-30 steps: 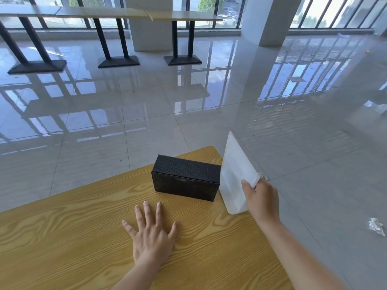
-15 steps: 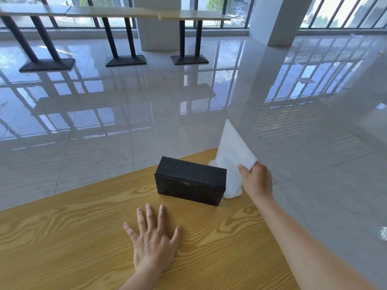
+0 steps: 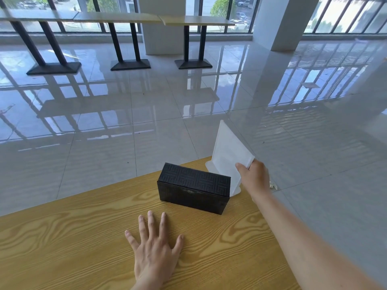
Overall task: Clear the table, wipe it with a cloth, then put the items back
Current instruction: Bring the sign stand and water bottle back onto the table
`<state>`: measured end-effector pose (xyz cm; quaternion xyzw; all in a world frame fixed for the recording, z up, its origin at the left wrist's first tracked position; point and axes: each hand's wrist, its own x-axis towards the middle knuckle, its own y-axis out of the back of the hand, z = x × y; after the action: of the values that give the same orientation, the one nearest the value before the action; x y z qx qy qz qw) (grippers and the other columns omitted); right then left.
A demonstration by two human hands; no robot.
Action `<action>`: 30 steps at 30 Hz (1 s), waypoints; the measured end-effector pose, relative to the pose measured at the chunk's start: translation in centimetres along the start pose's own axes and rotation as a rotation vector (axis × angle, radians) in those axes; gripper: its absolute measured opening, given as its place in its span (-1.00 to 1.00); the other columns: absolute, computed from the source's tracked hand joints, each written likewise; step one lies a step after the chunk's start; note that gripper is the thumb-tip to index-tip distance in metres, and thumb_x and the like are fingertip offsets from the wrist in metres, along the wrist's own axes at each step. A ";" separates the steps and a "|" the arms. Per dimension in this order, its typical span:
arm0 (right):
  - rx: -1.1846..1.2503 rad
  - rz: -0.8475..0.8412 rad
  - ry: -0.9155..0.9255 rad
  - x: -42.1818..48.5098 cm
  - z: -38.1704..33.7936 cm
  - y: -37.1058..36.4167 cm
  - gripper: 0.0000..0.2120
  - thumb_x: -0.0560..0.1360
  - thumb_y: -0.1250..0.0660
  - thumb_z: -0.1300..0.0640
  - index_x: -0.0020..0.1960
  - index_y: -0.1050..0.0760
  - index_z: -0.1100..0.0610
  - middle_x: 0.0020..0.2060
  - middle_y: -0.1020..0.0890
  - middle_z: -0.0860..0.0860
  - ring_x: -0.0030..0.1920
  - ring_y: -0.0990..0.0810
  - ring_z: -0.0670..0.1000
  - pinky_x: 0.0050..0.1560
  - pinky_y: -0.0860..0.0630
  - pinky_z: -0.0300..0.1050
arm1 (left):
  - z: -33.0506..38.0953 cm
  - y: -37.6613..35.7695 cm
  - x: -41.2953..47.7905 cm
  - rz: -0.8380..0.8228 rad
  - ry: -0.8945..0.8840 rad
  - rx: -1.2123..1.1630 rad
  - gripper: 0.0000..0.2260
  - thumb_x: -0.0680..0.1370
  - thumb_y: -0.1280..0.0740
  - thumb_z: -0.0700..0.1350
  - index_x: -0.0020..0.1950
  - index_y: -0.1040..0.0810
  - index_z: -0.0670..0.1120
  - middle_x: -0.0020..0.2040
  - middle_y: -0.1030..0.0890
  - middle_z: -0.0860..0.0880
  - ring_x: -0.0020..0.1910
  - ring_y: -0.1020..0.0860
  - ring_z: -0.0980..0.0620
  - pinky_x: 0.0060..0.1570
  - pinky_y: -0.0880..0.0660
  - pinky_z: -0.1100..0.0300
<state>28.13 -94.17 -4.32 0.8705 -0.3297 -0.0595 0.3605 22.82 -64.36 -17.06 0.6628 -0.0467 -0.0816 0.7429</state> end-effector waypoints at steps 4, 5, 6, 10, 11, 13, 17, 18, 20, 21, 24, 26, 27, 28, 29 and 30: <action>-0.002 -0.011 -0.006 0.1 0.3 0.1 -0.81 0.53 -0.36 0.11 0.00 -0.62 0.23 -0.14 -0.70 0.09 -0.09 -0.65 0.14 -0.16 -0.53 -0.09 | 0.0 0.0 0.0 0.002 0.000 0.003 -0.26 0.48 -0.03 0.46 0.51 -0.34 0.02 0.54 -0.27 -0.16 0.54 -0.13 -0.23 0.39 0.02 -0.45; -0.005 -0.011 -0.004 0.1 0.3 0.0 -0.81 0.53 -0.36 0.11 0.01 -0.62 0.23 -0.14 -0.70 0.10 -0.10 -0.65 0.14 -0.17 -0.51 -0.11 | 0.0 0.0 0.0 0.001 0.001 0.004 -0.26 0.48 -0.03 0.46 0.51 -0.34 0.03 0.54 -0.27 -0.15 0.54 -0.13 -0.23 0.39 0.02 -0.45; -0.008 -0.008 0.001 0.1 0.3 0.0 -0.80 0.53 -0.36 0.11 0.01 -0.62 0.24 -0.13 -0.70 0.10 -0.09 -0.65 0.14 -0.16 -0.50 -0.11 | 0.0 0.0 -0.1 0.000 0.003 0.002 -0.25 0.48 -0.03 0.46 0.51 -0.34 0.03 0.54 -0.27 -0.15 0.54 -0.13 -0.22 0.39 0.02 -0.45; -0.022 0.010 0.006 0.0 0.3 -0.3 -0.78 0.54 -0.35 0.10 0.02 -0.61 0.26 -0.10 -0.70 0.13 -0.07 -0.64 0.17 -0.15 -0.49 -0.11 | 0.0 0.1 0.0 -0.003 0.007 -0.004 -0.25 0.48 -0.01 0.47 0.51 -0.33 0.03 0.54 -0.26 -0.15 0.54 -0.13 -0.22 0.39 0.02 -0.45; -0.019 0.008 0.002 0.0 0.3 -0.3 -0.78 0.54 -0.35 0.10 0.03 -0.61 0.26 -0.09 -0.70 0.13 -0.06 -0.64 0.17 -0.15 -0.48 -0.11 | 0.0 0.1 0.0 -0.003 0.007 -0.007 -0.25 0.48 -0.01 0.47 0.51 -0.33 0.03 0.54 -0.27 -0.15 0.54 -0.13 -0.22 0.39 0.01 -0.45; -0.014 -0.003 -0.002 -0.1 0.3 -0.3 -0.77 0.55 -0.35 0.09 0.03 -0.60 0.26 -0.10 -0.69 0.13 -0.06 -0.64 0.17 -0.18 -0.45 -0.13 | 0.0 0.1 -0.1 -0.004 0.008 -0.008 -0.25 0.48 -0.01 0.47 0.51 -0.33 0.04 0.54 -0.27 -0.15 0.54 -0.14 -0.22 0.39 0.01 -0.45; -0.009 -0.026 0.012 -0.6 0.2 0.0 -0.75 0.54 -0.37 0.06 0.10 -0.55 0.22 -0.09 -0.65 0.04 -0.08 -0.60 0.07 -0.19 -0.37 -0.16 | 0.0 0.2 -0.1 -0.006 0.009 -0.010 -0.25 0.49 0.00 0.47 0.52 -0.32 0.04 0.54 -0.28 -0.14 0.54 -0.13 -0.22 0.40 0.03 -0.44; -0.005 -0.035 0.015 -0.8 0.1 0.1 -0.74 0.53 -0.38 0.06 0.13 -0.53 0.20 -0.10 -0.62 0.01 -0.09 -0.57 0.04 -0.18 -0.38 -0.15 | 0.0 0.2 -0.1 -0.009 0.009 -0.011 -0.25 0.49 0.00 0.47 0.52 -0.32 0.04 0.54 -0.28 -0.14 0.54 -0.13 -0.22 0.40 0.03 -0.44; -0.005 -0.056 0.018 -1.3 0.1 0.4 -0.71 0.52 -0.39 0.04 0.16 -0.50 0.16 -0.09 -0.62 -0.01 -0.11 -0.57 0.02 -0.18 -0.42 -0.13 | 0.0 0.2 0.0 -0.018 0.012 -0.012 -0.25 0.48 0.00 0.47 0.52 -0.32 0.04 0.54 -0.28 -0.14 0.54 -0.13 -0.21 0.40 0.02 -0.44; -0.006 -0.066 0.017 -1.5 0.2 0.5 -0.70 0.51 -0.40 0.03 0.17 -0.50 0.14 -0.09 -0.62 -0.01 -0.11 -0.57 0.01 -0.19 -0.43 -0.12 | 0.0 0.2 0.0 -0.022 0.013 -0.012 -0.25 0.48 0.01 0.47 0.52 -0.32 0.04 0.54 -0.27 -0.14 0.54 -0.12 -0.21 0.40 0.02 -0.44; 0.006 -0.091 0.011 -2.2 0.5 0.9 -0.69 0.50 -0.41 0.01 0.19 -0.48 0.08 -0.04 -0.64 -0.06 -0.08 -0.60 -0.05 -0.26 -0.43 -0.20 | 0.0 0.4 -0.1 -0.029 0.017 -0.011 -0.23 0.48 0.06 0.49 0.55 -0.25 0.06 0.56 -0.21 -0.13 0.56 -0.05 -0.20 0.41 0.08 -0.43; 0.011 -0.094 0.007 -2.7 0.7 1.3 -0.66 0.49 -0.42 0.03 0.23 -0.47 0.06 -0.01 -0.65 -0.07 -0.05 -0.62 -0.08 -0.25 -0.42 -0.26 | 0.1 0.5 -0.1 -0.036 0.018 -0.003 -0.21 0.48 0.12 0.50 0.58 -0.15 0.08 0.59 -0.13 -0.11 0.57 0.03 -0.19 0.42 0.15 -0.42; 0.017 -0.095 0.003 -3.0 0.7 1.5 -0.63 0.49 -0.42 0.06 0.26 -0.46 0.05 0.01 -0.65 -0.07 -0.04 -0.62 -0.09 -0.22 -0.42 -0.26 | 0.1 0.6 -0.2 -0.044 0.020 0.003 -0.21 0.47 0.16 0.50 0.59 -0.10 0.08 0.60 -0.08 -0.11 0.58 0.08 -0.18 0.41 0.18 -0.41; 0.024 -0.098 -0.005 -3.4 0.8 1.7 -0.60 0.49 -0.42 0.08 0.29 -0.44 0.05 0.03 -0.65 -0.06 -0.04 -0.62 -0.10 -0.18 -0.44 -0.24 | 0.1 0.7 -0.2 -0.054 0.024 0.003 -0.20 0.47 0.18 0.50 0.59 -0.06 0.09 0.61 -0.04 -0.10 0.58 0.11 -0.17 0.41 0.21 -0.40; 0.026 -0.104 -0.012 -3.8 0.9 1.9 -0.57 0.50 -0.41 0.10 0.33 -0.43 0.07 0.06 -0.65 -0.04 -0.02 -0.61 -0.09 -0.12 -0.46 -0.21 | 0.2 0.8 -0.2 -0.062 0.026 -0.002 -0.20 0.47 0.19 0.50 0.59 -0.03 0.08 0.61 -0.01 -0.10 0.58 0.13 -0.17 0.41 0.23 -0.40; 0.018 -0.110 -0.019 -4.2 1.1 2.1 -0.55 0.50 -0.40 0.11 0.36 -0.41 0.08 0.09 -0.64 -0.03 0.00 -0.61 -0.08 -0.05 -0.48 -0.18 | 0.2 1.0 -0.3 -0.067 0.025 -0.002 -0.20 0.47 0.21 0.50 0.60 0.02 0.08 0.61 0.02 -0.10 0.57 0.15 -0.17 0.40 0.24 -0.40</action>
<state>23.41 -93.31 -4.31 0.8898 -0.2852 -0.0843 0.3460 22.59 -64.40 -16.02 0.6641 -0.0151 -0.0980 0.7410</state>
